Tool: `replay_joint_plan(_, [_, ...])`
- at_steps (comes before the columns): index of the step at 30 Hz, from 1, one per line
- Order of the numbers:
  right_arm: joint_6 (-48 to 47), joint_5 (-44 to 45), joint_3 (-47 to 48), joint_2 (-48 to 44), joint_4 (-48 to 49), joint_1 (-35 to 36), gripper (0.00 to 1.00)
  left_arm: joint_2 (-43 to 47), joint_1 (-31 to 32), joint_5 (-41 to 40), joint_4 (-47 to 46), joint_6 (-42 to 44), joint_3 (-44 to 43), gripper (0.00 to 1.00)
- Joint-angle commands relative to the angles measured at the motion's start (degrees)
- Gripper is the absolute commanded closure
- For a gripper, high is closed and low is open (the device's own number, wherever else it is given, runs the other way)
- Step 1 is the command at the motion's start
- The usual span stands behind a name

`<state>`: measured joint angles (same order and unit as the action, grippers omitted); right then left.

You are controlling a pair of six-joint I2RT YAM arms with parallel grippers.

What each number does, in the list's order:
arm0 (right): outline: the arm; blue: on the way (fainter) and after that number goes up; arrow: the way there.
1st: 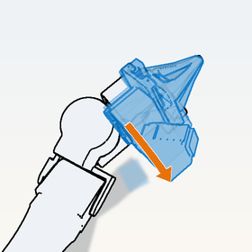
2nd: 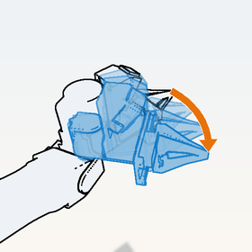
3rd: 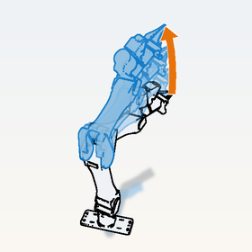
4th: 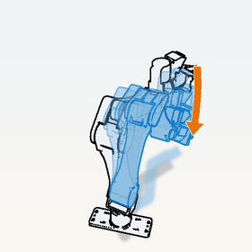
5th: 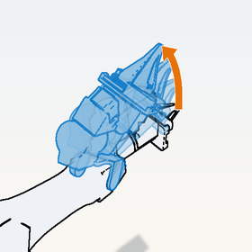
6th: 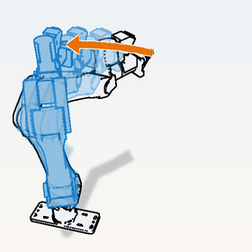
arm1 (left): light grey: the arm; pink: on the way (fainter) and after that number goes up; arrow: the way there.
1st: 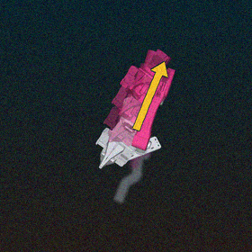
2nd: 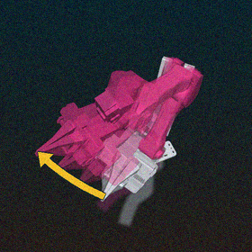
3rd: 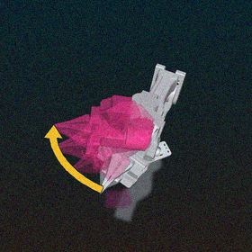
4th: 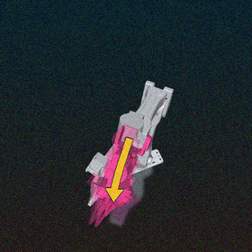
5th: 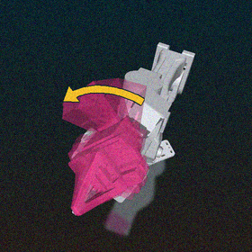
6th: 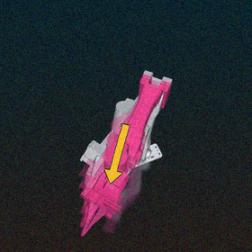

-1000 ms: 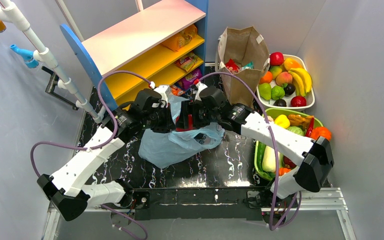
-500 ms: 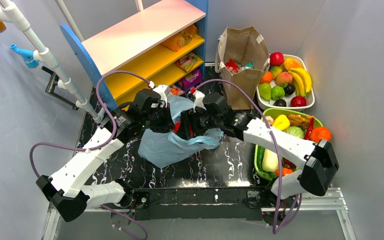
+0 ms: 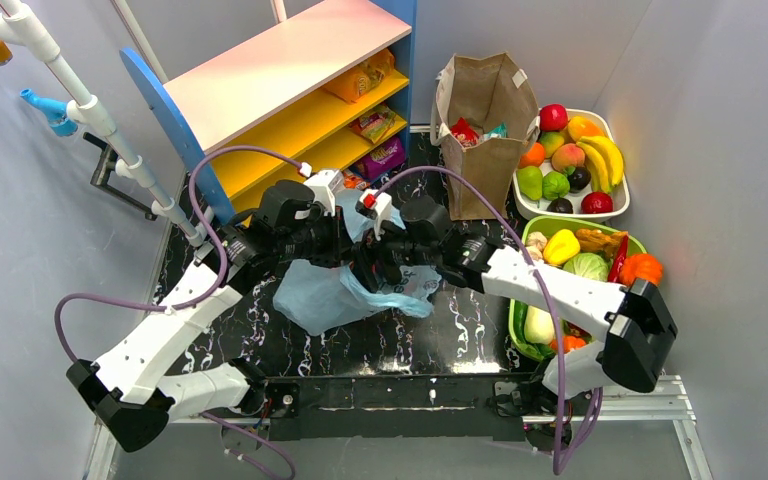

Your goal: Place the food into the grocery bag and tie it

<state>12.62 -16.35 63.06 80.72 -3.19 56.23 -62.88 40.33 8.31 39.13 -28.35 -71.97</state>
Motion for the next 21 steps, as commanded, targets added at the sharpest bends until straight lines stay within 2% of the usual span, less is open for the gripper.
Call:
replay_joint_plan(1, [-7.97,1.83,5.82,2.62,3.54,0.10,0.13,1.41,-0.13,4.90,-2.48,1.00,1.31,1.00])
replay_joint_plan(11, [-16.40,5.75,8.02,-4.32,1.36,0.10,0.12,0.22,-0.12,2.72,1.50,3.02,2.91,1.00])
replay_joint_plan(21, [-11.52,5.45,6.20,-11.61,0.34,0.11,0.12,-2.70,-0.11,1.40,3.79,4.43,1.70,1.00])
